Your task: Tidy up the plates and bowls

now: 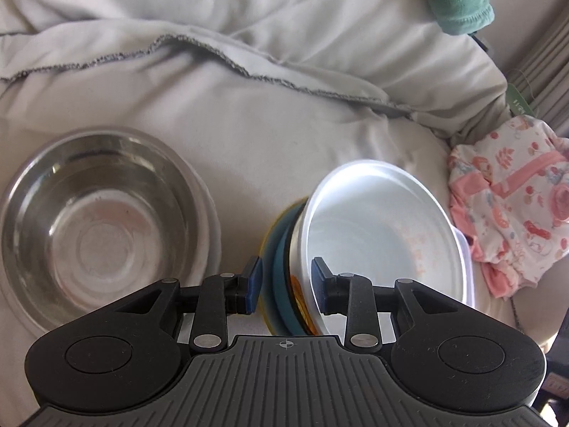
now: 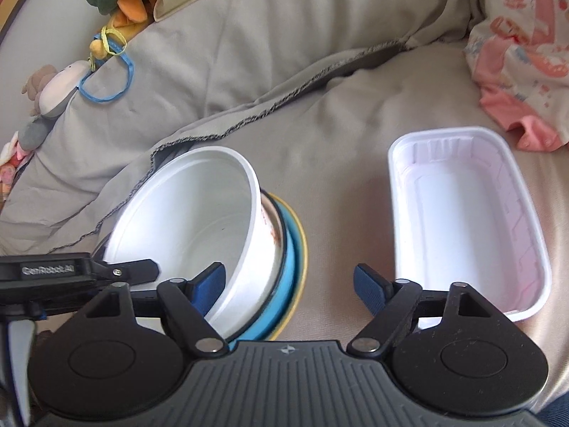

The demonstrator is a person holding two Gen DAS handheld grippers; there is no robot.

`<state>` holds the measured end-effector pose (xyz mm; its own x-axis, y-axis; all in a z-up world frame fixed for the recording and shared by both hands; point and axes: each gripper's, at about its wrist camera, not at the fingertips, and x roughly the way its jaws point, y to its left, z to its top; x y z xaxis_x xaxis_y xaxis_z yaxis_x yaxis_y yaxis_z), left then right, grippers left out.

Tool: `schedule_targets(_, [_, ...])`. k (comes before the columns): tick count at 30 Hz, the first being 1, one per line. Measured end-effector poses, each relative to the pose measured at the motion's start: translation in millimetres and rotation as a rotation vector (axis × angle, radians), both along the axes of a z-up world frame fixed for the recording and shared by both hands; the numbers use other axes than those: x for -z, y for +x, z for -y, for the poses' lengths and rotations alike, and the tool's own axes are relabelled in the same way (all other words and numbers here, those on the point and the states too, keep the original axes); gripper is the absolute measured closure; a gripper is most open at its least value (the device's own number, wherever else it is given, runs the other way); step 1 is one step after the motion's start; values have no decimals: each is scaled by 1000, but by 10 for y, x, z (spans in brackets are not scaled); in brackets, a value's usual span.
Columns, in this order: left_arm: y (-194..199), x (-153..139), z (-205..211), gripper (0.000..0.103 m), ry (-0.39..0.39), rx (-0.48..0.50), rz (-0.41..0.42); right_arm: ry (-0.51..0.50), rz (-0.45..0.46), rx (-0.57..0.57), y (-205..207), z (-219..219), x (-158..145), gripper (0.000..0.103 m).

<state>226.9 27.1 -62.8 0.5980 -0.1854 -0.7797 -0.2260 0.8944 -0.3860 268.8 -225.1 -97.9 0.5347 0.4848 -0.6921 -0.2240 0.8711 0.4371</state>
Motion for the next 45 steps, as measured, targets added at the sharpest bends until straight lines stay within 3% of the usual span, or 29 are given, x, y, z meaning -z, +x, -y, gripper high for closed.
schedule_targets(2, [33, 33, -24, 67, -8, 4, -9, 29, -57, -29, 110, -35, 57, 30])
schedule_targets(7, [33, 116, -101, 48, -19, -5, -26, 49, -162, -72, 325, -153, 201, 38])
schedule_targets(11, [114, 153, -117, 49, -25, 11, -54, 33, -185, -121, 370, -285, 210, 43])
schedule_targets(16, [154, 219, -55, 58, -73, 60, -60, 22, -213, -137, 390, -321, 258, 43])
schedule_targets(23, [122, 281, 42, 56, -87, 66, -76, 27, -230, -137, 356, -331, 285, 42])
schedule_targets(32, [-253, 299, -29, 56, -144, 96, -183, 8, -261, -201, 115, -326, 239, 42])
schedule_targets(39, [-280, 248, 83, 55, -94, 114, -163, -56, -222, -234, -39, -353, 259, 38])
schedule_targets(42, [-250, 265, 110, 54, -73, 119, -171, -108, -152, -195, -22, -319, 177, 36])
schedule_targets(45, [-223, 292, 110, 54, -77, 119, -176, -189, -61, -176, -39, -320, 69, 28])
